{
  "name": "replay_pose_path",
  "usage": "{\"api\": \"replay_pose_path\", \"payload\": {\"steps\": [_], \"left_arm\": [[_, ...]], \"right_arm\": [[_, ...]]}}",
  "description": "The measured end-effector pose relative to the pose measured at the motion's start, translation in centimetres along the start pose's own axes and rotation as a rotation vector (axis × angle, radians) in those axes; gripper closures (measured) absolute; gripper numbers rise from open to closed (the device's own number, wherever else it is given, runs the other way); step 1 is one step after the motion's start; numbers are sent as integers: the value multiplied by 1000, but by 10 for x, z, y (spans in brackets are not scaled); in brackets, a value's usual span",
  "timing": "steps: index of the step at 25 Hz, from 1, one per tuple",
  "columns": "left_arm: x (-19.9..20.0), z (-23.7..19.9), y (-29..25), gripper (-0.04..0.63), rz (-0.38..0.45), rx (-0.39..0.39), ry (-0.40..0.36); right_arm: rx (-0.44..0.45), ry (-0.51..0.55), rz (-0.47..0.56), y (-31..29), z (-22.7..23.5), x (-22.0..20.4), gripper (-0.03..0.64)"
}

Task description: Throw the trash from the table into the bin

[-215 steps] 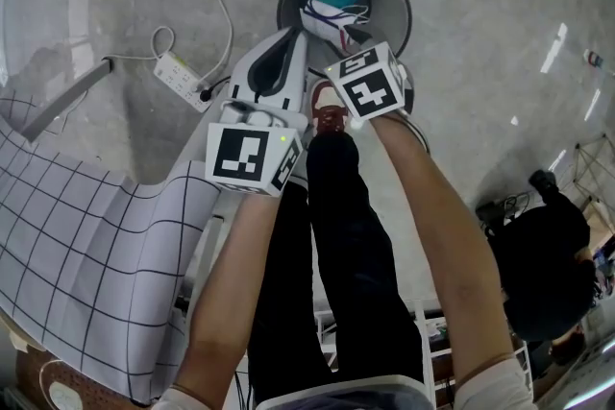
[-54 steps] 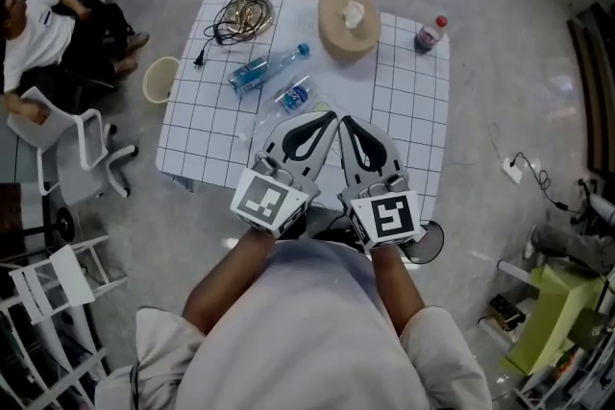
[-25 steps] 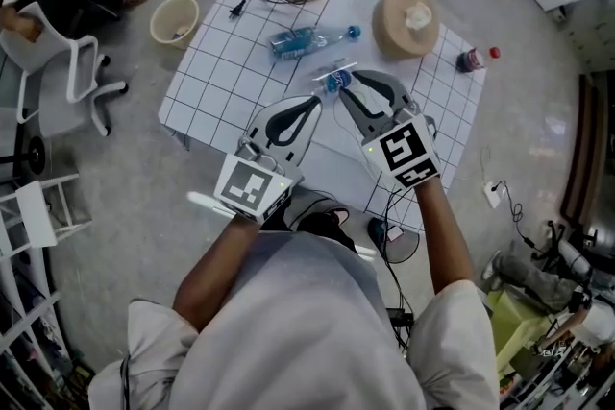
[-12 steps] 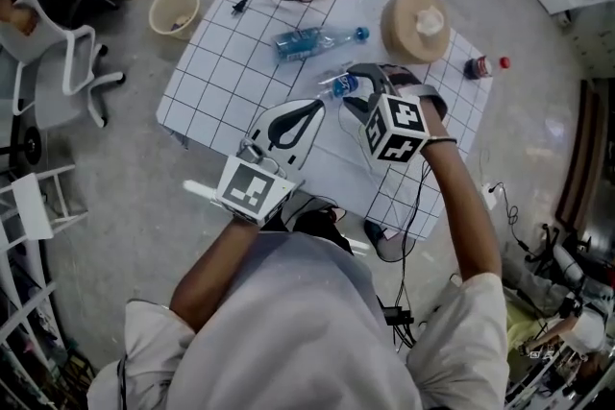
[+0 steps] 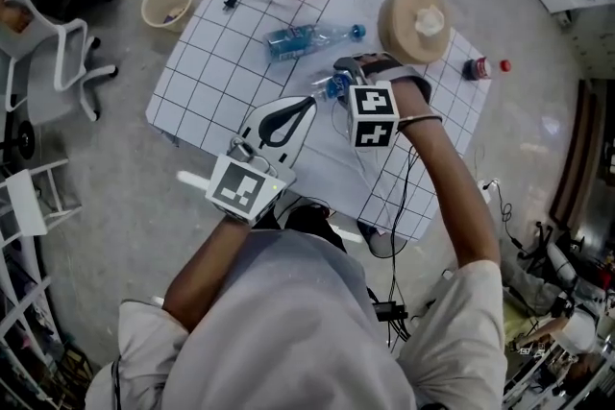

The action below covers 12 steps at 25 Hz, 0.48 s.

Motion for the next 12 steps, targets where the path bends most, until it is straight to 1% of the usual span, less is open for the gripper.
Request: {"api": "replay_pose_path", "payload": {"steps": [3,9,12], "left_arm": [[-3,-1,-2,588,-8,3,1],[-5,-10,-2,588,-10,31,9],[-7,-13,-3,588,-12,39,19]], "right_arm": [[44,28,-17,-10,2,-4,368],[82,57,-17,-17,7,-3,362],[83,87,-23,-21,9,-2,353]]}}
Point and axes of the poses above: the fingertips, and each gripper's own axes: y backward along the fingers, z to its right, x out of its top, the point moved 5 cm from there along y, backward along the fingers
